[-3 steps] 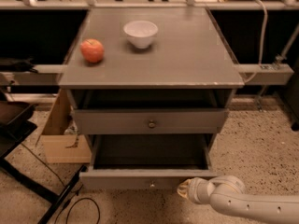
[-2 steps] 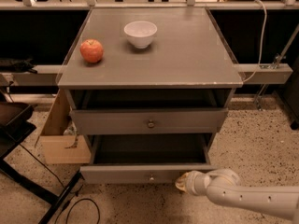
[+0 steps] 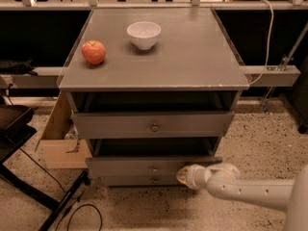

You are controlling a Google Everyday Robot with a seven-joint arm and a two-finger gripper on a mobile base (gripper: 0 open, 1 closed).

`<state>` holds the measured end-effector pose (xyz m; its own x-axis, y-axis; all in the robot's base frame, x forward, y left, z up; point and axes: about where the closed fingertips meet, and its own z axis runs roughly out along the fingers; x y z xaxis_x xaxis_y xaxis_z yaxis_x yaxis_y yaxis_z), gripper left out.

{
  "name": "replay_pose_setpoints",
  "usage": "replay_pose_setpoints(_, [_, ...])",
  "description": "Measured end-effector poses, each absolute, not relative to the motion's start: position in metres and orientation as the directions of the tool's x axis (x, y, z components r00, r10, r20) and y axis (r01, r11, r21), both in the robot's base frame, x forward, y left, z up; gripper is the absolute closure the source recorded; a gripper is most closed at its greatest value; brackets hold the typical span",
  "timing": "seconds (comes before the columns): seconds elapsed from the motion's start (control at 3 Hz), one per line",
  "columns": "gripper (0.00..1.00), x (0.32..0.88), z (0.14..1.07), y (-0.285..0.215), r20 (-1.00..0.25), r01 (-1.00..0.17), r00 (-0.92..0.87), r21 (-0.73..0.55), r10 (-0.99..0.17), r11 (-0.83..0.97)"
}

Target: Close middle drawer

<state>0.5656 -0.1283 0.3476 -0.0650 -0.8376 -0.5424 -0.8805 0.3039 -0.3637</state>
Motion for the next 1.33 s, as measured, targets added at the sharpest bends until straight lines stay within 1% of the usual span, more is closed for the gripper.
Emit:
replay_pose_setpoints(0.33, [1.0,0.5946,0.3562,-0.1195,-0.538,-0.868,-0.026,-0.406,-0.843,0.287])
replay_pose_setpoints(1.33, [0.3,0.5946,0.3562,-0.1194,-0.538,-0.868,-0.026,-0.406,-0.843,0.286])
